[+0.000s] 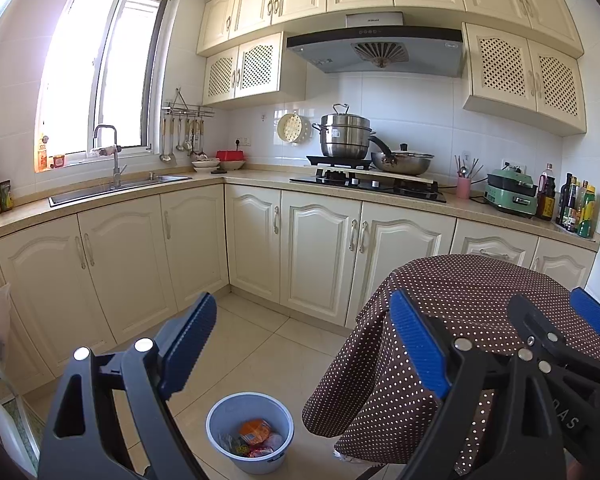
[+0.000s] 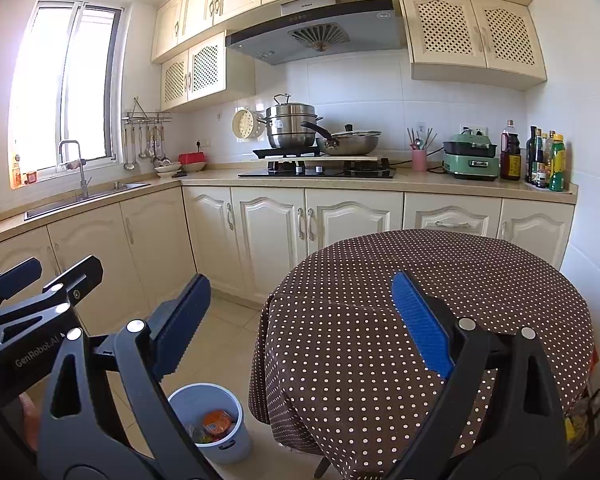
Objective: Collect trash
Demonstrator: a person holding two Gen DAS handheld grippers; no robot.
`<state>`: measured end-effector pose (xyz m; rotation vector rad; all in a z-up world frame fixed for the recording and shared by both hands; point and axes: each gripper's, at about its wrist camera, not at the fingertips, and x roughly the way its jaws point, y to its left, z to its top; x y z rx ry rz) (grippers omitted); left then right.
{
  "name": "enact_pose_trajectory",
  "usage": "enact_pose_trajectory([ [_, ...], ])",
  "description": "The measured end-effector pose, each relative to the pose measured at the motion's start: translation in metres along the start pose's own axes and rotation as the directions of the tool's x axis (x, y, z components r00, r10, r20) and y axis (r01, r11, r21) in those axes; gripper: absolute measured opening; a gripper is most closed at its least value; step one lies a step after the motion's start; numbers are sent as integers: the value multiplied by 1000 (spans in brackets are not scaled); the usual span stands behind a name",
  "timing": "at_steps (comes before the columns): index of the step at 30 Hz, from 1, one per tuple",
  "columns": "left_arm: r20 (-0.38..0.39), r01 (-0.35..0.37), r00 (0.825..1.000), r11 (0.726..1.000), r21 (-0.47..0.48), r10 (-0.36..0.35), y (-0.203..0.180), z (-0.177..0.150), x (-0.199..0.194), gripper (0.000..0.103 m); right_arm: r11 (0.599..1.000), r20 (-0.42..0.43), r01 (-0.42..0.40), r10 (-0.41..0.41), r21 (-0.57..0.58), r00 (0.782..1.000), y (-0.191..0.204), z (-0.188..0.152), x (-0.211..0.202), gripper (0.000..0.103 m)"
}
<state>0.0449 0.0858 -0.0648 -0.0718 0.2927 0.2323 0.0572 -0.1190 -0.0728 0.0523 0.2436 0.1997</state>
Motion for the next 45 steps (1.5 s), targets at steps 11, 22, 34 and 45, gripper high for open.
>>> enact_pose_trajectory([
  [11, 0, -2, 1000, 1000, -1, 2, 0, 0, 1, 87, 1000, 0, 1, -1, 0, 1000, -1, 0, 0, 91],
  [22, -7, -2, 1000, 1000, -2, 2, 1, -5, 1, 87, 1000, -3, 6, -6, 2, 1000, -1, -4, 0, 91],
  [34, -11, 0, 1000, 1000, -4, 0, 2, -5, 3, 87, 1000, -6, 5, -5, 1, 1000, -1, -6, 0, 91],
  [45, -13, -2, 1000, 1000, -5, 2, 1, -6, 2, 87, 1000, -7, 5, -5, 3, 1000, -2, -9, -1, 91],
])
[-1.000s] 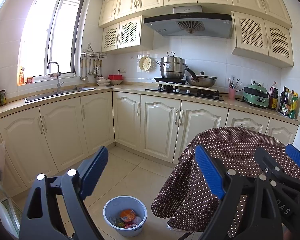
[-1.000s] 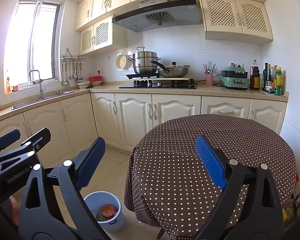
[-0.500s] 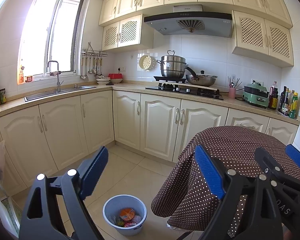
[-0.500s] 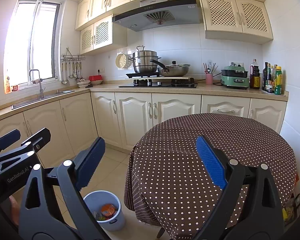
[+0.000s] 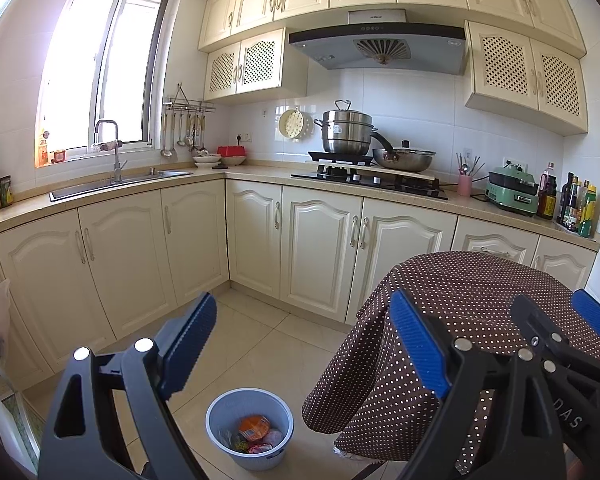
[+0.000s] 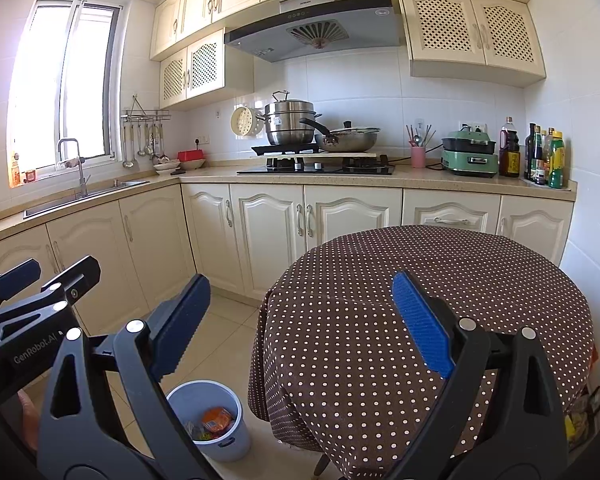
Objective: Collect trash
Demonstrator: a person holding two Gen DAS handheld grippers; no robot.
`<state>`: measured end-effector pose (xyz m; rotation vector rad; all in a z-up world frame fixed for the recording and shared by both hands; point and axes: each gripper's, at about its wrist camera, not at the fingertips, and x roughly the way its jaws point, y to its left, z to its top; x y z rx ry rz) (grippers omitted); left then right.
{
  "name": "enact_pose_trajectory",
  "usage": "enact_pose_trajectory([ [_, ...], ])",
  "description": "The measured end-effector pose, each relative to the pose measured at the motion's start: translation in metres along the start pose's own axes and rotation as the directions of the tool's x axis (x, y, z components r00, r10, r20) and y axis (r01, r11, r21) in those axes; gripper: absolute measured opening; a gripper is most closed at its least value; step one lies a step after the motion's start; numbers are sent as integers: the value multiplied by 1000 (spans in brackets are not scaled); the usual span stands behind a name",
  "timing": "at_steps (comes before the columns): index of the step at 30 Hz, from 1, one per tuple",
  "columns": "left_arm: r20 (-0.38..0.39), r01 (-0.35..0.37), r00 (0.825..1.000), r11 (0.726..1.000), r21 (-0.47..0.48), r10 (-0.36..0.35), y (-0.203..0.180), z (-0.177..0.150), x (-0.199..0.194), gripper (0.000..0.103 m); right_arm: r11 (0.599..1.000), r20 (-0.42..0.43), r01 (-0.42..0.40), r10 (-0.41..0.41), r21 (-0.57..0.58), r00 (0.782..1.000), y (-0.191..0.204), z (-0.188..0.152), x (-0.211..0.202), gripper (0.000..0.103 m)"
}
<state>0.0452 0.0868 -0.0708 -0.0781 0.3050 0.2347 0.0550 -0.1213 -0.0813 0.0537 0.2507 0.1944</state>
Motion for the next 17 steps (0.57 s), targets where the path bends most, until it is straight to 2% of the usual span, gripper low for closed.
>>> enact_pose_trajectory([
  [10, -4, 0, 1000, 1000, 11, 0, -3, -1, 2, 87, 1000, -3, 6, -6, 4, 1000, -1, -1, 1, 91],
  [17, -38, -15, 999, 1000, 5, 15, -2, -6, 16, 87, 1000, -22, 23, -23, 8, 1000, -6, -3, 9, 91],
])
